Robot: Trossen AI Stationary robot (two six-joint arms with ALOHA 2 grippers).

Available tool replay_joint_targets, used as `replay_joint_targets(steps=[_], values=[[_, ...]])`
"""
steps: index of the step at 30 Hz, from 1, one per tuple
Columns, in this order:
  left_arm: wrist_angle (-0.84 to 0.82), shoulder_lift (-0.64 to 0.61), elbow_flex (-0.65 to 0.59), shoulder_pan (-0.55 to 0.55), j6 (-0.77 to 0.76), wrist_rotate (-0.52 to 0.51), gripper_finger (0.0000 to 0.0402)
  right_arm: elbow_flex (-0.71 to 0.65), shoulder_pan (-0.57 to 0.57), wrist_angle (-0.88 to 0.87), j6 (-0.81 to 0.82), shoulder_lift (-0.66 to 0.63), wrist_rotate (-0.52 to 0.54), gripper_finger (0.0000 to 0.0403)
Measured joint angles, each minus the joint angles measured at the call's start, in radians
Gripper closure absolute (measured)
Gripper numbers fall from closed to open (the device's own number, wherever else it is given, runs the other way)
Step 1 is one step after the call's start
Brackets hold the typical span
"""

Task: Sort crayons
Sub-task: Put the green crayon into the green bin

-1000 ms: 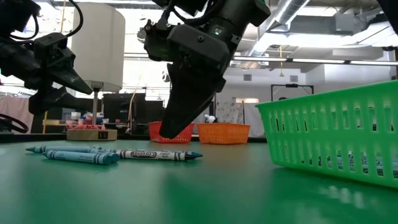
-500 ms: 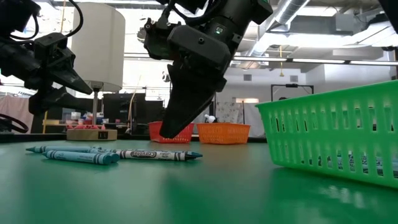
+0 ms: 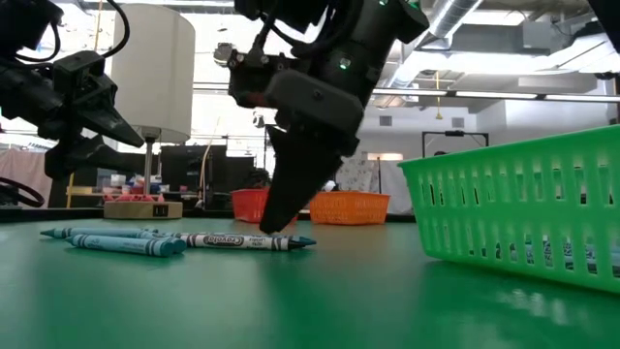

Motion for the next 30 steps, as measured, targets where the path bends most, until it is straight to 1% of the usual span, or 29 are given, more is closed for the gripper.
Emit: replay_joint_targets(steps=[9,14,21,26,30], values=[[0.000,0.000,0.000,0.000,0.000,0.001,0.0186,0.002,-0.001,-0.007,0.008,0.011,0.004,0.0243],[0.000,0.000,0.000,0.000,0.000,0.001,0.0186,0.001,-0.008,-0.028,0.005,0.013,0.077,0.0243],[0.000,0.000,0.000,0.000,0.000,0.000,0.0186,0.038,-0.024,-0.027,-0.004,0.012,0.080,0.0242],[0.000,0.000,0.000,0.000,0.000,0.000,0.0186,0.079,-0.005,-0.021,-0.022,0.010,0.074,0.0242],[0.000,0.000,0.000,0.000,0.000,0.000,0.0186,0.080,0.009,-0.002,-0.021,0.011,0.054,0.0242]])
